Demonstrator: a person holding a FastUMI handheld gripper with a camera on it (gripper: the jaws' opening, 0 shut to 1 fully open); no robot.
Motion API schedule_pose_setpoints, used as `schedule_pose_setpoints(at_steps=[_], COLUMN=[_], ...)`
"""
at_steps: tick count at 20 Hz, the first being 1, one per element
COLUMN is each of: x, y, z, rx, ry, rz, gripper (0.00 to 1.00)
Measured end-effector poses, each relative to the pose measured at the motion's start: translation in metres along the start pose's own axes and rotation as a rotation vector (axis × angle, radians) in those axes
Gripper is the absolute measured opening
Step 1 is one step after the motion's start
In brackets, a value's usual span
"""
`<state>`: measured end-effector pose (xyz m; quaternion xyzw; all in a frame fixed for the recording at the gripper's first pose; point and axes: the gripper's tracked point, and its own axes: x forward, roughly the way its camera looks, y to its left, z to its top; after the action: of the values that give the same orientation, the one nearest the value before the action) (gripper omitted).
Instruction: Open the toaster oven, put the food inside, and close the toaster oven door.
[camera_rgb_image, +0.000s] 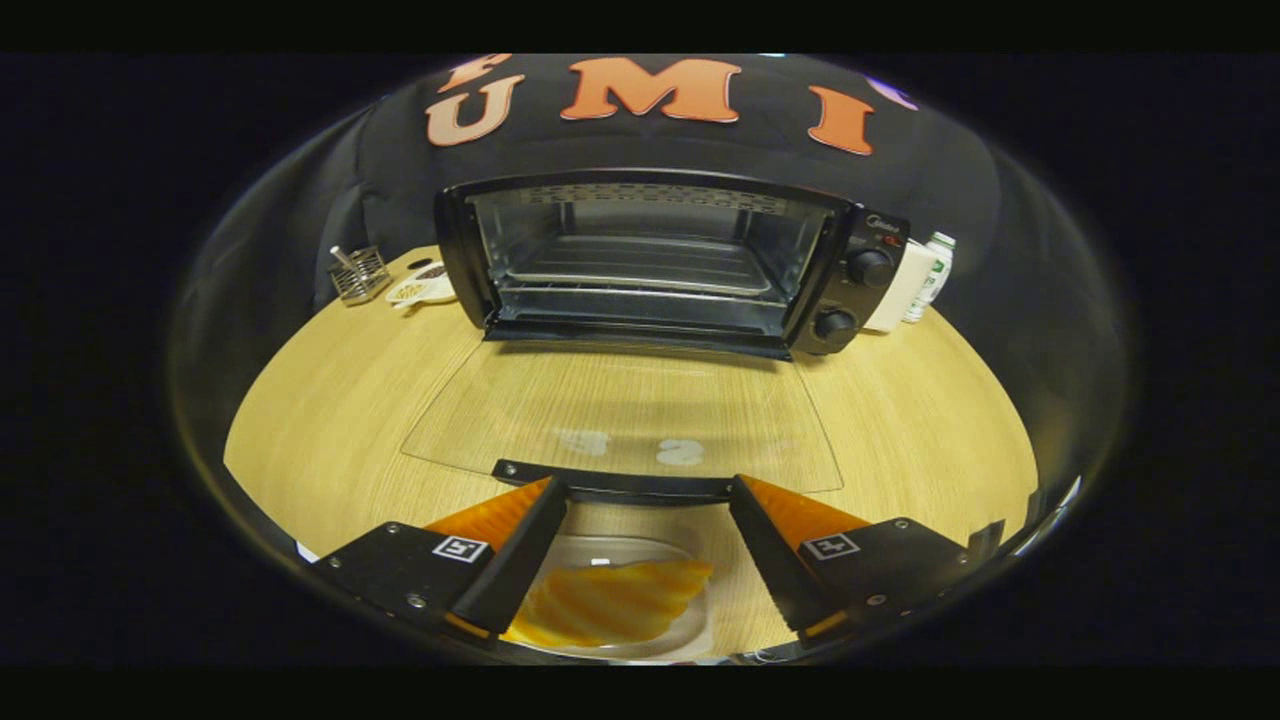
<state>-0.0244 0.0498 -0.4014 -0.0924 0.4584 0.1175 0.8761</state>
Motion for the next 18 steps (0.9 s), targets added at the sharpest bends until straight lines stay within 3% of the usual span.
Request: schedule_pose_setpoints(at_steps=[7, 12, 18], x=[-0.038, -0.065, -0.082], y=[-0.020, -0.013, 0.018], z=[0.007, -0.023, -0.060], rx=[0.152, 0.268, 0.365], ry=[-0.049, -0.029, 0.007], rz=[-0.119, -0.232, -0.301], gripper=[0.98, 0.98, 0.98])
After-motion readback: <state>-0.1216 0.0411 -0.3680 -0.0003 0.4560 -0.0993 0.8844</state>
